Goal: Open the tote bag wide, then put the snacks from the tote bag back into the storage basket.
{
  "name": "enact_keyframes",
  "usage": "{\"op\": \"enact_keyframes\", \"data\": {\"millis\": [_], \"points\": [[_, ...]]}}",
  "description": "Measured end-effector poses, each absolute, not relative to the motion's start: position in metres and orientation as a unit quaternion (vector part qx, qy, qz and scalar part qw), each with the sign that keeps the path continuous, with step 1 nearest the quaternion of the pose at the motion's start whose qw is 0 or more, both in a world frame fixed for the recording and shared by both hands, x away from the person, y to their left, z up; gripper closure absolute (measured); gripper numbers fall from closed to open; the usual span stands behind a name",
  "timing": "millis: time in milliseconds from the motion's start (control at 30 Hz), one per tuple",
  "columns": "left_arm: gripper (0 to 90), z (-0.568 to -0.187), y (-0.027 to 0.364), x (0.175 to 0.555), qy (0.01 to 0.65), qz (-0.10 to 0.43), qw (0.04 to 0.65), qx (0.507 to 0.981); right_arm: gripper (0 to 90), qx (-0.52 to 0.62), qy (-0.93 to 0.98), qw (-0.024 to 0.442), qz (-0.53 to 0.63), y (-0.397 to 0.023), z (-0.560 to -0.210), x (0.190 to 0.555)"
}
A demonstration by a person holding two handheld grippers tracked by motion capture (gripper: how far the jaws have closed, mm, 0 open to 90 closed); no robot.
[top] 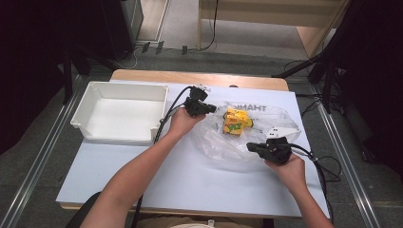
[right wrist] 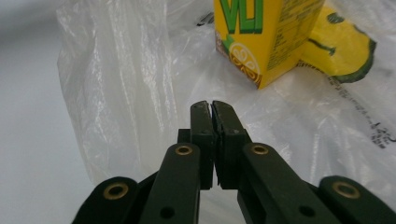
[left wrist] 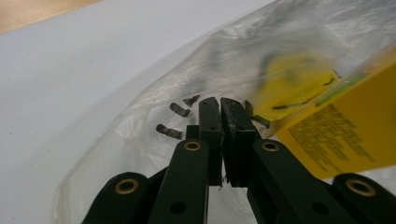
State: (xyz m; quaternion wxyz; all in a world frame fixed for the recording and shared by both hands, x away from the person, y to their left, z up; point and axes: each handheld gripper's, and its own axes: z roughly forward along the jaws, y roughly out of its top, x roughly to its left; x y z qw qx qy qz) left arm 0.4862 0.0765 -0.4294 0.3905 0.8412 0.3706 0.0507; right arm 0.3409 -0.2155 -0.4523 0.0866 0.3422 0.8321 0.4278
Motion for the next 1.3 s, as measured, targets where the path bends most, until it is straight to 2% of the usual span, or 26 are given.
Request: {"op": "enact_keyframes", "data": {"millis": [300, 467, 600, 733, 900, 1033, 1167, 1300], "points": [[83.5, -0.405, 0.082, 0.463, 0.336, 0.045, 0.401, 0.851, 86.7, 0.352, 0.827, 0.125, 0.419, -0.218, -0.434, 0.336], [81.9, -0.402, 0.089, 0.452, 0.328, 0.031, 0.401, 0.855, 82.8, 0.358, 0.816, 0.121, 0.438, -0.221, -0.428, 0.331], [78.8, -0.401, 0.095, 0.446, 0.319, 0.035, 0.400, 0.858, 75.8, 0.360, 0.818, 0.110, 0.435, -0.219, -0.431, 0.329], [73.0, -0.401, 0.097, 0.443, 0.318, 0.022, 0.403, 0.858, 68.5, 0.368, 0.816, 0.108, 0.432, -0.217, -0.432, 0.324], [57.2, -0.400, 0.097, 0.438, 0.309, 0.005, 0.409, 0.859, 58.5, 0.360, 0.810, 0.118, 0.447, -0.221, -0.431, 0.322], [50.5, -0.398, 0.096, 0.436, 0.297, 0.005, 0.412, 0.861, 53.2, 0.367, 0.812, 0.109, 0.441, -0.224, -0.435, 0.322], [45.2, -0.399, 0.095, 0.433, 0.289, 0.004, 0.412, 0.864, 47.9, 0.371, 0.811, 0.103, 0.441, -0.225, -0.436, 0.324], [43.6, -0.398, 0.093, 0.430, 0.291, 0.002, 0.413, 0.863, 47.8, 0.370, 0.812, 0.103, 0.440, -0.225, -0.436, 0.324]]}}
